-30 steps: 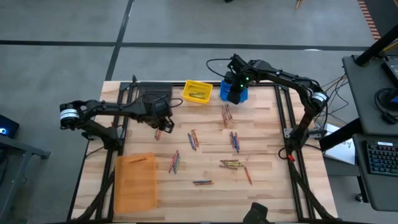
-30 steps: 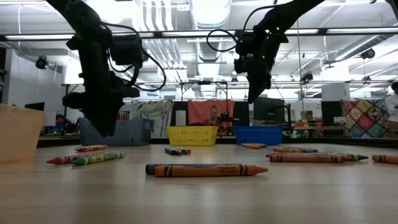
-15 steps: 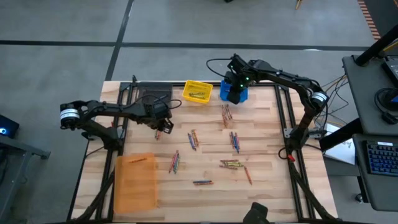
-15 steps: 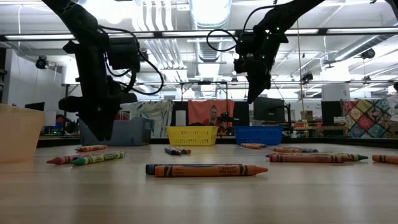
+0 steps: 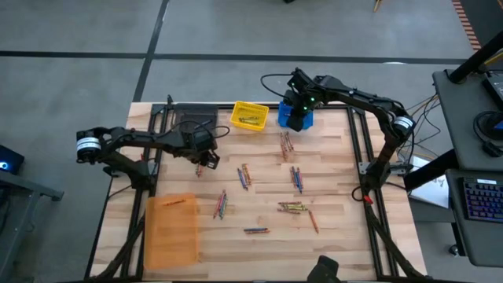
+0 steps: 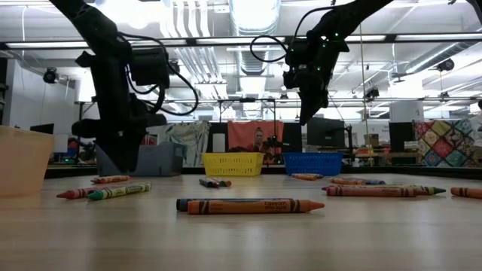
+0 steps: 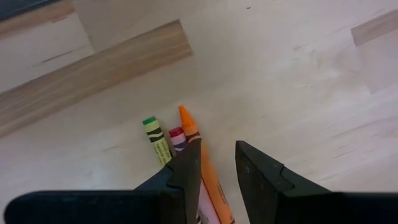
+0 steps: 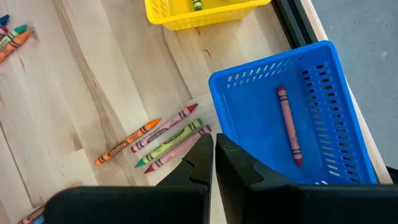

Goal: Sort crayons
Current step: Put the orange crayon into the orange bin

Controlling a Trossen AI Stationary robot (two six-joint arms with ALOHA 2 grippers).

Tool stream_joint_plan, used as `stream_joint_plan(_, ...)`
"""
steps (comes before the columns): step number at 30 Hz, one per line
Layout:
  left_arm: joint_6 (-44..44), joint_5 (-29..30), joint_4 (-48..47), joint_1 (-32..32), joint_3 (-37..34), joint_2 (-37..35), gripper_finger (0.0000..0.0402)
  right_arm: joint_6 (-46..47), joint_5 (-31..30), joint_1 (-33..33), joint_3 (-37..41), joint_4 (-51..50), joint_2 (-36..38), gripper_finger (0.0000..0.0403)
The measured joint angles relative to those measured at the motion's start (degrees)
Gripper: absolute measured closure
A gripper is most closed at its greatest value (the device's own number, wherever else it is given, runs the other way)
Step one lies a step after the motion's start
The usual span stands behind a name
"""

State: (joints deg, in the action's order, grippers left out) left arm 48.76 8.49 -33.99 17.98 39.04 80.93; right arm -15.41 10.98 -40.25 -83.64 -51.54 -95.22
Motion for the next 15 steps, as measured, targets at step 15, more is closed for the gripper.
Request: stream_joint_plan(15, 0.00, -0.32, 3.47, 0.00, -2.05, 0.00, 0.0320, 5.02, 0.00, 0.00, 0.00, -2.79, 0.00, 0.0394)
